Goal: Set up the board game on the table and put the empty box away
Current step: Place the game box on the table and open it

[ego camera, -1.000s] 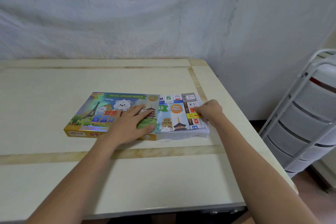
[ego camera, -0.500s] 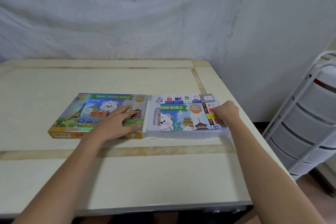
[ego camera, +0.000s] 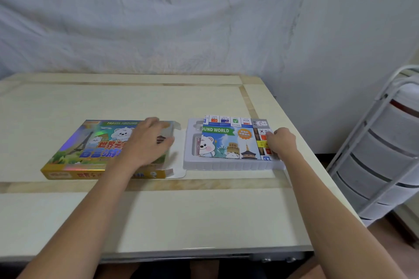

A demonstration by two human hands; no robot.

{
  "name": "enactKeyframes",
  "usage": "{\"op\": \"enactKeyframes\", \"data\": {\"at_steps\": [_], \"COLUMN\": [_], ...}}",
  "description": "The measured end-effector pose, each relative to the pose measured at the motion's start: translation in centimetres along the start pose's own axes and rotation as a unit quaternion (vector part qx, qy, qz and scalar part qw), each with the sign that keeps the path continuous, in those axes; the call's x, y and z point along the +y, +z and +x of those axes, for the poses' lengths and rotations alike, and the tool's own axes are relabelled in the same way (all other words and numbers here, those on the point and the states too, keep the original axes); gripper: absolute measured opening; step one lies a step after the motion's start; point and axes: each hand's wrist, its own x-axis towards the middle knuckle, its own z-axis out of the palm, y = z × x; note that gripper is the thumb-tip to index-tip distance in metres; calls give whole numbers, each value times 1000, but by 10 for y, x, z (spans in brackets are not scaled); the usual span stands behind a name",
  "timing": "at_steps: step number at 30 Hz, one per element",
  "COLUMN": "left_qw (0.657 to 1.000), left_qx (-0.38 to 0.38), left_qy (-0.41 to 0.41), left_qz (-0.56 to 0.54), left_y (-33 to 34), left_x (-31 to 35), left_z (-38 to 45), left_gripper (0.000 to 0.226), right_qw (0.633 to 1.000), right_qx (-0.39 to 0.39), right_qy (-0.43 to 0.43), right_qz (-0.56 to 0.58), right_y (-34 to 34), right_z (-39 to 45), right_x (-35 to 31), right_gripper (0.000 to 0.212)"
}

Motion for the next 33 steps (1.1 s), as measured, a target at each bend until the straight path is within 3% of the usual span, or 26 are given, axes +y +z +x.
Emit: {"op": "enactKeyframes", "data": {"at_steps": [2,6,8,14,18,24,33], "left_qw": [1000,992,988,986,988,986,961], "left_qx": [17,-94,-110,-73,-22,13,67], "left_qy": [-12,-87,-110,-139,-118,-142,-265], "left_qz": [-19,16,17,-54,-100,-88,-40], "left_y": [9,34,44,57,44,-4,-79], "left_x": [31,75,82,100,102,57,-64], "left_z": [18,41,43,41,49,52,-1], "left_gripper": [47,57,57,45,54,59,58], "right_qw": [1000,1000,999,999,997,994,974], "right_qx": [-9,-22,-26,-8,25,-8,-140], "right_qy": [1,-12,-15,-12,-41,-82,-155], "right_qz": [7,12,11,44,54,71,86], "right_y": [-3,-8,-9,-16,-30,-19,90], "right_z": [-2,-2,-3,1,0,-25,-86], "right_x": [-1,0,0,-2,-21,-73,-166], "right_gripper": [38,38,35,32,34,32,28]}}
